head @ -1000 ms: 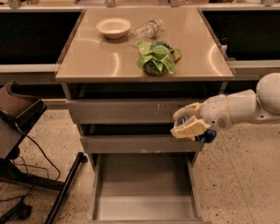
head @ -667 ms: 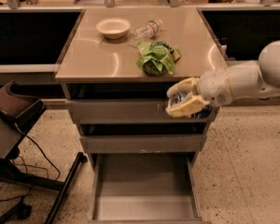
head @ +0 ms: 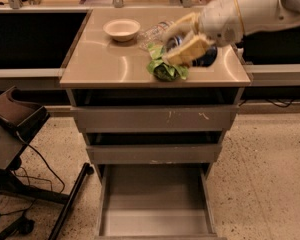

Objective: Pick pepsi can from bottom drawer and place on counter

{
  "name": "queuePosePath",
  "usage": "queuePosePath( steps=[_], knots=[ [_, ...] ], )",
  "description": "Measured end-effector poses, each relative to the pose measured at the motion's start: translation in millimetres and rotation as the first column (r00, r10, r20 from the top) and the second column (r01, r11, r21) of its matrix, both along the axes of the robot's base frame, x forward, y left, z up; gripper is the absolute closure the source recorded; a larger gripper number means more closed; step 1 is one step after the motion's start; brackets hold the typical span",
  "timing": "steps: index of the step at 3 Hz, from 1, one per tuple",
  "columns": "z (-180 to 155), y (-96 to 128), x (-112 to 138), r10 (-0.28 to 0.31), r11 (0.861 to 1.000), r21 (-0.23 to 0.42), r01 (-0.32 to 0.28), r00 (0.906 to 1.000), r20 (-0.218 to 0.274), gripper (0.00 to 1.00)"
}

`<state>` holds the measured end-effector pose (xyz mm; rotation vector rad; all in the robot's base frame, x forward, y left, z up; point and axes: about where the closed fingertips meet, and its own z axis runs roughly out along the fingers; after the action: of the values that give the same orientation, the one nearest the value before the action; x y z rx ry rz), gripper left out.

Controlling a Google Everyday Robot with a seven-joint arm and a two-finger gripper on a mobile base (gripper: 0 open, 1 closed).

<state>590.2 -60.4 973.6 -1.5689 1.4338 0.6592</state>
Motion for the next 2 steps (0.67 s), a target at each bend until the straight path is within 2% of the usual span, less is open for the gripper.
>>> queuePosePath(
  steps=[1, 2],
  knots=[
    [32.8, 4.8, 11.0, -0.005, 1.000, 0.030, 0.003, 0.9980, 0.063, 1.00],
    [32.7, 4.1, 11.0, -0.006, 1.000, 0.030, 0.004, 0.9980, 0.063, 1.00]
  ],
)
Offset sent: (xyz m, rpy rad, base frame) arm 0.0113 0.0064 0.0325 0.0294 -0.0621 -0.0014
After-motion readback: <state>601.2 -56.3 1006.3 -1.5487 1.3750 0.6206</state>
